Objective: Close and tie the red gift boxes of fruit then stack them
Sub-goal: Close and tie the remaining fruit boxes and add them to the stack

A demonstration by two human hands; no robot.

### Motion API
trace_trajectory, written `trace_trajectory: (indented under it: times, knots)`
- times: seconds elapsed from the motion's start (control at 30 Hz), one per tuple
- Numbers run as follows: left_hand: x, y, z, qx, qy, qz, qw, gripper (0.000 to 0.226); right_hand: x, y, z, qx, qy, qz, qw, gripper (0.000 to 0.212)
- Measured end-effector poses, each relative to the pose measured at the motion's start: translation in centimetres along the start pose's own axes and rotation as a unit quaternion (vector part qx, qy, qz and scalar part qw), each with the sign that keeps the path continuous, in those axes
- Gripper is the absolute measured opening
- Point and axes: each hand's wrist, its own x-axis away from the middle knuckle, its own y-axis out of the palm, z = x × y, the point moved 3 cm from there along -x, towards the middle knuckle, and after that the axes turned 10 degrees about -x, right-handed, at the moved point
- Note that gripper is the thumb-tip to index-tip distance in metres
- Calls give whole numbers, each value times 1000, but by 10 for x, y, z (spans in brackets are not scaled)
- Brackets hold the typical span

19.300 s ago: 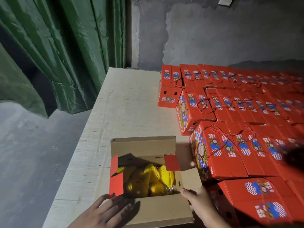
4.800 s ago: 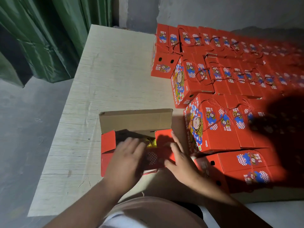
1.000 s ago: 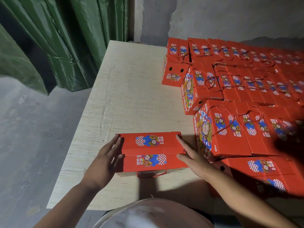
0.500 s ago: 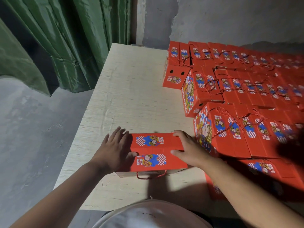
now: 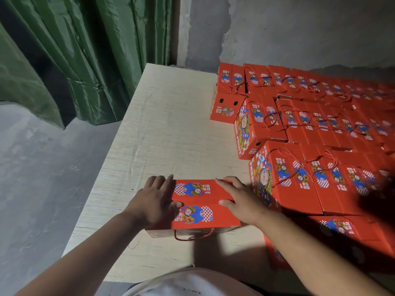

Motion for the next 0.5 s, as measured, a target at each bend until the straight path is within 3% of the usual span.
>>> trace_trajectory:
  times: [0.5]
  knots:
    - [1, -4, 6, -25, -26, -7, 999, 97, 5, 4, -7, 46, -6, 7, 999, 64]
